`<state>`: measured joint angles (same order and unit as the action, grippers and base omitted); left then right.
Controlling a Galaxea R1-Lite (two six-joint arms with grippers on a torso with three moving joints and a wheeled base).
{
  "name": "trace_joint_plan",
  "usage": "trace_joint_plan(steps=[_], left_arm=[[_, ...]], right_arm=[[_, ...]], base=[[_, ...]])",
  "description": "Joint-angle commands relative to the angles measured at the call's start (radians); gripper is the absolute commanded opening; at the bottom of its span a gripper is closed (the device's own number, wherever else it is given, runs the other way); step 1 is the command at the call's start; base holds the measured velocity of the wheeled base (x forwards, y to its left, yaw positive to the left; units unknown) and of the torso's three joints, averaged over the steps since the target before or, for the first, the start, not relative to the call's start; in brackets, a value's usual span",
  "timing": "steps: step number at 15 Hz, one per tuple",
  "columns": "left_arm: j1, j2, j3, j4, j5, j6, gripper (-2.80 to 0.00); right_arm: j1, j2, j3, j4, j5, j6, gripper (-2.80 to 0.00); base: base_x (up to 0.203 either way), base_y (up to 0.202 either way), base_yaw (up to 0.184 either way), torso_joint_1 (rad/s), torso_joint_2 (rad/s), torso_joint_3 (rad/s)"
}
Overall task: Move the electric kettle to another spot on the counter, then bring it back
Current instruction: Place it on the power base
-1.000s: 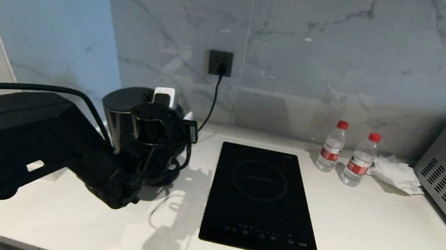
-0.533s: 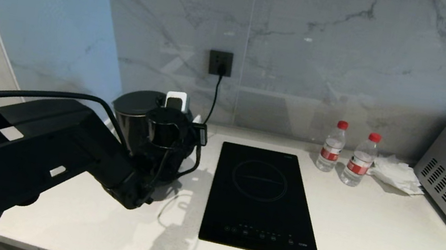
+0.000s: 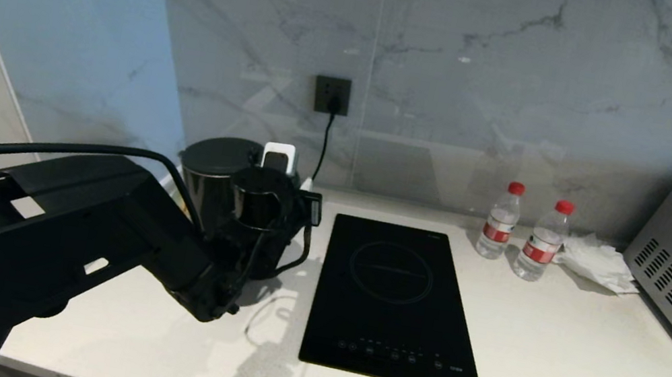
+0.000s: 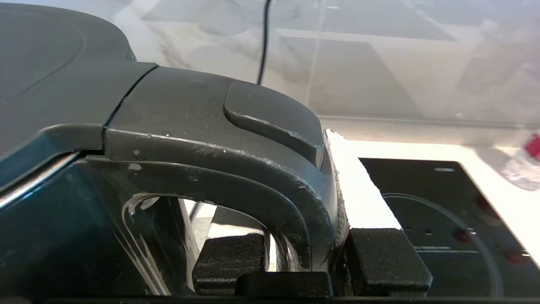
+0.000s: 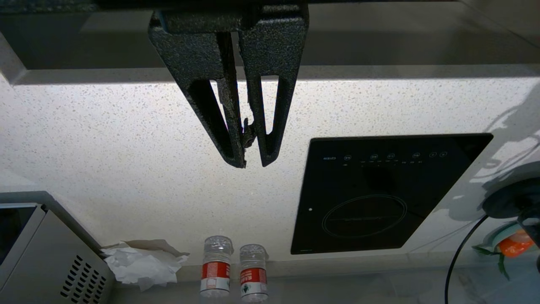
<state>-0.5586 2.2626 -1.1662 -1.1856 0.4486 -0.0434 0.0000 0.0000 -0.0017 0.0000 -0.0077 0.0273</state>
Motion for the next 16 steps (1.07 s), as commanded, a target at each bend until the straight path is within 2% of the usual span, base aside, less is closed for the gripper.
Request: trace_joint_plan(steps=[1,9,16], left_arm=[[-0.003,0.0,0.0,-0.008,0.002,0.006,-2.8],[-0.003,0.014,-0.002,-0.04,0.002,0.065,-2.8],[-0.003,0.018,-0.004,-0.04,0.002,0.071,-2.8]], right_arm=[[0.0,0.0,0.0,0.0,0.0,0.0,-2.8],[0.0,0.0,0.0,0.0,0.0,0.0,-2.8],[0.0,0.0,0.0,0.0,0.0,0.0,-2.8]], base=[[0.0,0.0,0.0,0.0,0.0,0.0],[0.0,0.0,0.0,0.0,0.0,0.0],[0.0,0.0,0.0,0.0,0.0,0.0]])
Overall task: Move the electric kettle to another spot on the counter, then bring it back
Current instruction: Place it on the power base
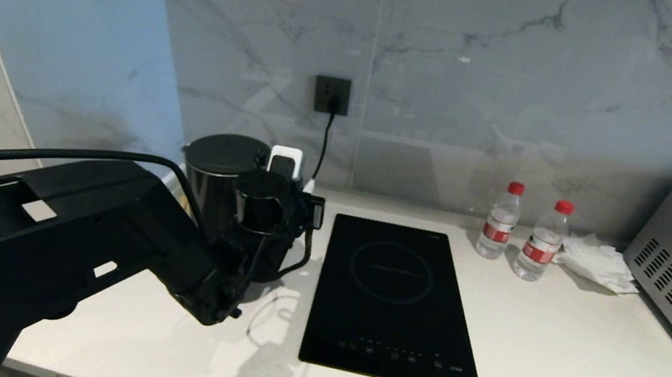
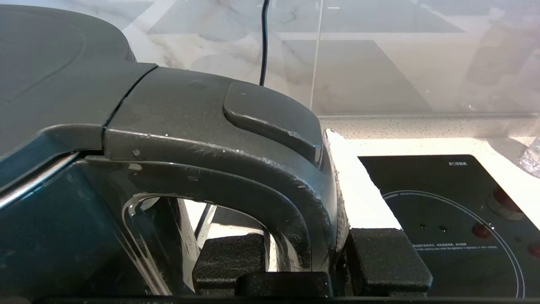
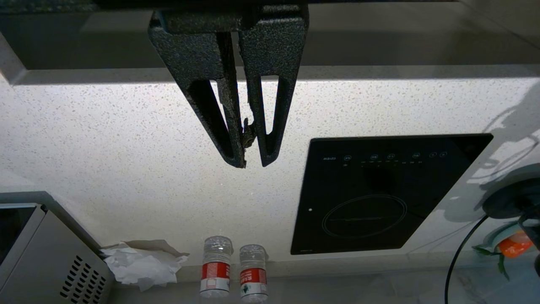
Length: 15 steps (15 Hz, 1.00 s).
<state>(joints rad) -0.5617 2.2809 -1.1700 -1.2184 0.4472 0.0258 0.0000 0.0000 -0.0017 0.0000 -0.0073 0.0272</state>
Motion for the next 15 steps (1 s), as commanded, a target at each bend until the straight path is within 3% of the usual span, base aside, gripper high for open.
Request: trace_joint_plan(steps=[1,4,9,11,15], left_arm=[[0.0,-0.001,-0.002,-0.006,0.002,0.005,-2.8],[0.002,0.005,-0.002,-0.007,0.002,0.028,-2.8],[0.002,0.008,0.002,-0.012,0.005,0.03,-2.8],[0.002,0.015,0.009,-0.061,0.005,0.042,-2.8],[-0.001,0.008,0.033,-0.065,0.029,0.051,-2.8]], right_arm=[[0.0,0.0,0.0,-0.002,0.0,0.0,-2.8],[0.0,0.0,0.0,0.0,0.0,0.0,-2.8],[0.0,0.0,0.0,0.0,0.0,0.0,-2.8],[0.0,0.0,0.0,0.0,0.0,0.0,-2.8],[0.0,0.0,0.0,-0.001,0.0,0.0,-2.8]], base=[[0.0,0.0,0.0,0.0,0.0,0.0],[0.033,0.001,-0.001,-0.001,0.0,0.002],[0.197,0.122,0.002,0.004,0.0,0.003],[0.155,0.1,-0.002,0.007,0.0,0.002],[0.0,0.0,0.0,0.0,0.0,0.0]])
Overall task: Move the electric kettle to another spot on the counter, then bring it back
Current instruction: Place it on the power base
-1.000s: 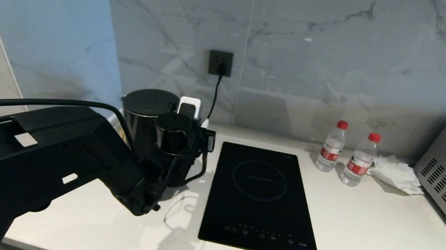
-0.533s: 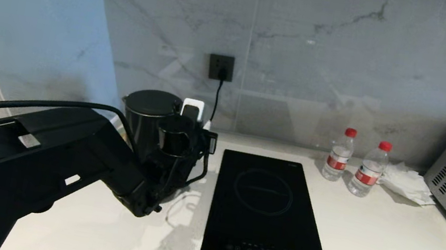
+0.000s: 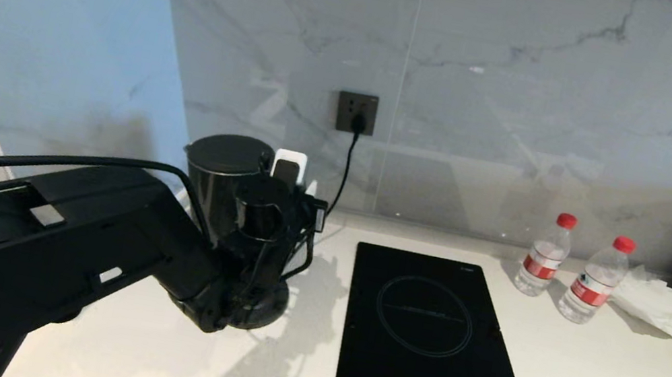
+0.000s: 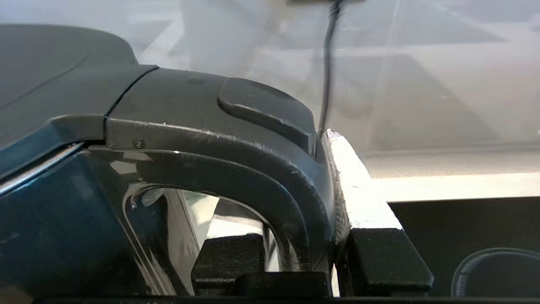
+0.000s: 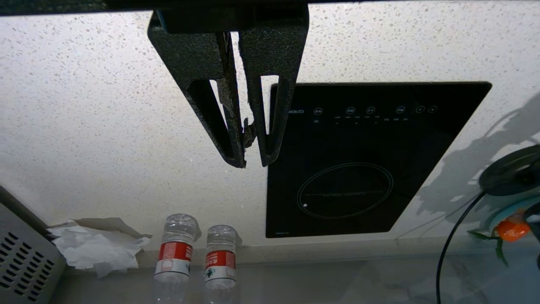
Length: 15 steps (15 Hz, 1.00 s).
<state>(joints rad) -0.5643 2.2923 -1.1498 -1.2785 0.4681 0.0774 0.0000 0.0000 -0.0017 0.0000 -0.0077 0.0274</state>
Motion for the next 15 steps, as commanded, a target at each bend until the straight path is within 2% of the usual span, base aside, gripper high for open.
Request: trace_joint_plan(steps=[1,3,7,10,15], left_arm=[[0.001,-0.011,0.036,-0.006,0.009,-0.002,-2.8],[-0.002,-0.033,0.087,-0.007,0.005,-0.017,-2.8],[-0.023,-0.035,0.114,-0.006,0.007,-0.079,-2.8],[-0.064,-0.044,0.161,-0.005,0.009,-0.121,-2.8],[-0.112,-0.031,0.168,-0.005,0.025,-0.154,-2.8]], right_arm=[[0.0,0.0,0.0,-0.001,0.0,0.0,-2.8],[0.0,0.0,0.0,0.0,0.0,0.0,-2.8],[0.0,0.0,0.0,0.0,0.0,0.0,-2.8],[0.0,0.0,0.0,0.0,0.0,0.0,-2.8],[0.0,0.0,0.0,0.0,0.0,0.0,-2.8]], base=[[0.0,0.0,0.0,0.0,0.0,0.0],[0.0,0.0,0.0,0.0,0.0,0.0],[0.0,0.0,0.0,0.0,0.0,0.0],[0.0,0.0,0.0,0.0,0.0,0.0],[0.0,0.0,0.0,0.0,0.0,0.0]])
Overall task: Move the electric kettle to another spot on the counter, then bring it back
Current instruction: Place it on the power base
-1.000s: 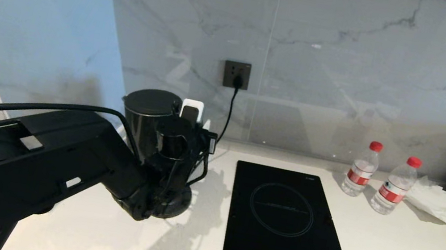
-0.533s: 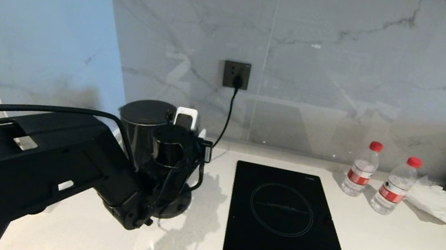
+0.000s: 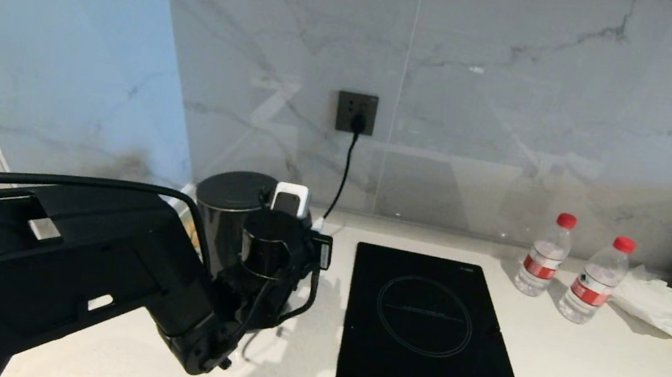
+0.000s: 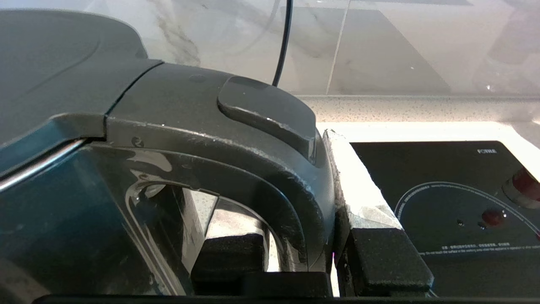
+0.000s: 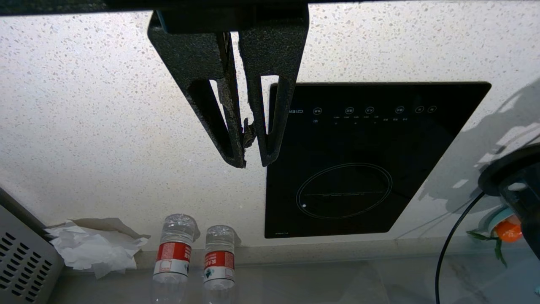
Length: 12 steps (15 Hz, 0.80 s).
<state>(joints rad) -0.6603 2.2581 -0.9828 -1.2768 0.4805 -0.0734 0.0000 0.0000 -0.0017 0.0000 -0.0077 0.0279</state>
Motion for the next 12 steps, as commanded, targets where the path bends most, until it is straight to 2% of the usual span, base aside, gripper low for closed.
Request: trace_joint_plan(steps=[1,8,12], left_arm=[[-0.025,0.007,0.001,-0.007,0.022,-0.005,-2.8],[-0.031,0.04,-0.019,-0.007,0.023,-0.003,-2.8],[-0.03,0.07,-0.089,0.005,0.023,-0.002,-2.8]], right_arm=[[0.0,0.0,0.0,-0.002,0.0,0.0,-2.8],[0.0,0.0,0.0,0.0,0.0,0.0,-2.8],[0.0,0.0,0.0,0.0,0.0,0.0,-2.8]], base=[[0.0,0.0,0.0,0.0,0.0,0.0],[0.0,0.0,0.0,0.0,0.0,0.0],[0.0,0.0,0.0,0.0,0.0,0.0]])
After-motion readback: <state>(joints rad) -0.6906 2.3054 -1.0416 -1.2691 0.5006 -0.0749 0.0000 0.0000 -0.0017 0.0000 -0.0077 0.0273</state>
